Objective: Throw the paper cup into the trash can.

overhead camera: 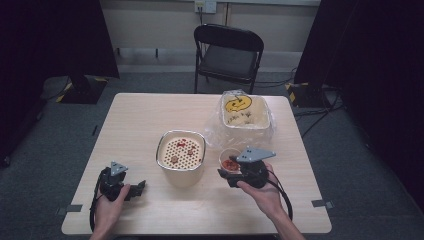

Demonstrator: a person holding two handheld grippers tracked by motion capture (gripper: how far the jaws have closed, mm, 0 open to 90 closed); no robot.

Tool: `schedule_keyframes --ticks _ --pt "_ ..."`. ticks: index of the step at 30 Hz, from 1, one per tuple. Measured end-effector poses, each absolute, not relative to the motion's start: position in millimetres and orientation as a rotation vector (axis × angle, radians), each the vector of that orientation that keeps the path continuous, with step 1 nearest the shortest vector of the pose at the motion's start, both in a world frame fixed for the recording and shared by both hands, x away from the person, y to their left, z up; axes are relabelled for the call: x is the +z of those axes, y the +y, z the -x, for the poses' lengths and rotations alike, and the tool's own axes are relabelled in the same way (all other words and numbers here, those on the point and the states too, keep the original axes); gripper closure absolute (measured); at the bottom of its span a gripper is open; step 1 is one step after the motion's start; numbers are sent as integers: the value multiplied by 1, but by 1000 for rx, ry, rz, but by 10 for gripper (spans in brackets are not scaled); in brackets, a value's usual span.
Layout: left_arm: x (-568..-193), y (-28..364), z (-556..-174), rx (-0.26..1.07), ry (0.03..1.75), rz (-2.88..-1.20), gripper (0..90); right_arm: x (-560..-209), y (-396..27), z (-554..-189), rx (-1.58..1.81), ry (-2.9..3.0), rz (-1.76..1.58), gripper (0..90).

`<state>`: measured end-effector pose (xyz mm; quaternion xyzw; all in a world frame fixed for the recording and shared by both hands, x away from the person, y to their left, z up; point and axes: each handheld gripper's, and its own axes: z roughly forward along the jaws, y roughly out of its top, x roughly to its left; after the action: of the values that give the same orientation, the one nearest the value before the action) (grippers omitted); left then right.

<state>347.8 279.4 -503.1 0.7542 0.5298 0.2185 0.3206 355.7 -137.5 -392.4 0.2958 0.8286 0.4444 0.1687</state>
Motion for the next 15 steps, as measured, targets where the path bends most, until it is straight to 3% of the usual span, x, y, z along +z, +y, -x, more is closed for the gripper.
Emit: schedule_keyframes --ticks 15 --pt "-503 280 -348 574 1391 -1983 1 -346 -114 -376 1178 2317 -781 395"
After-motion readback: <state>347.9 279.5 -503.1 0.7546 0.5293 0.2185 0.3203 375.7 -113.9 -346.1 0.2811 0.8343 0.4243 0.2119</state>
